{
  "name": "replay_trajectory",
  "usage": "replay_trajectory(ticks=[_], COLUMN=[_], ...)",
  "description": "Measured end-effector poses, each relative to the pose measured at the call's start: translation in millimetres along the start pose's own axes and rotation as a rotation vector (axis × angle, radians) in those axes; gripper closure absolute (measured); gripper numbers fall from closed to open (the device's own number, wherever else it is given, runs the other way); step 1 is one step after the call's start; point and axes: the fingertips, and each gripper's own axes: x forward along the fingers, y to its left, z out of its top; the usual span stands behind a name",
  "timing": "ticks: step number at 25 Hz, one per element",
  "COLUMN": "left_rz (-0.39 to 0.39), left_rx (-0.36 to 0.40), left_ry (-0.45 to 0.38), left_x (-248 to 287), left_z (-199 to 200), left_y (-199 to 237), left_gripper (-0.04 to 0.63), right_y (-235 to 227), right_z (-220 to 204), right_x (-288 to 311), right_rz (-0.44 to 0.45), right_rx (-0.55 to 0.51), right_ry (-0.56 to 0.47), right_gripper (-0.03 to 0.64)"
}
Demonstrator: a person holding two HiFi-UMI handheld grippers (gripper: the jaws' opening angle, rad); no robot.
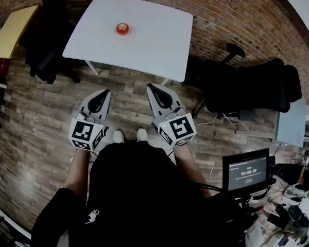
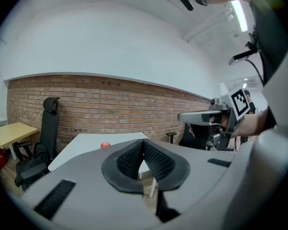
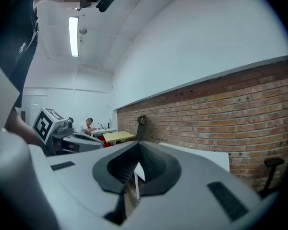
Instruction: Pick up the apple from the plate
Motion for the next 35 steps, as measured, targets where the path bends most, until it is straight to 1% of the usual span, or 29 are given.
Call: replay_trajectory(ticks=[3, 7, 12, 16, 19, 23, 25, 28, 31, 35], left_rz=[0.001, 0.008, 0.015, 0.026, 0.034, 0.032, 0.038, 0.049, 0.050, 0.055], left_rx=[0.004, 0.022, 0.002, -0.026, -0.017, -0.024, -0.017, -0.006, -0.007, 0.011], left_ry=[-0.003, -0.037, -0.041, -0.038, -0.037, -0.007, -0.007, -0.006, 0.012, -0.012], left_x=[-1, 0, 6, 9, 10, 14, 18, 24, 25, 28], left_z=[-4, 2, 3, -3, -6, -14, -13, -6, -3, 0], left_y=[-4, -10, -21, -32, -44, -58, -62, -65, -64, -58], left_gripper=[0.588, 0.589, 0.589, 0.589, 0.588, 0.589, 0.588, 0.589, 0.589, 0.589], right_y=[0, -2, -9, -17, -21, -25, -30, -40, -43, -42], right_z=[-2, -4, -5, -9, -16, -21, -22, -21, -19, -18], right_x=[-5, -10, -16, -28, -38, -43, -46, -49, -49, -43], right_rz=[0.003, 0.023, 0.052, 0.071, 0.086, 0.102, 0.108, 0.108, 0.113, 0.126], right_rx=[-0.002, 0.013, 0.048, 0.075, 0.094, 0.100, 0.102, 0.111, 0.110, 0.100], right_ry=[-0.002, -0.004, -0.017, -0.035, -0.039, -0.028, -0.028, -0.028, -0.031, -0.033], right_gripper=[0.614, 0.614, 0.614, 0.614, 0.614, 0.614, 0.612, 0.612, 0.614, 0.614])
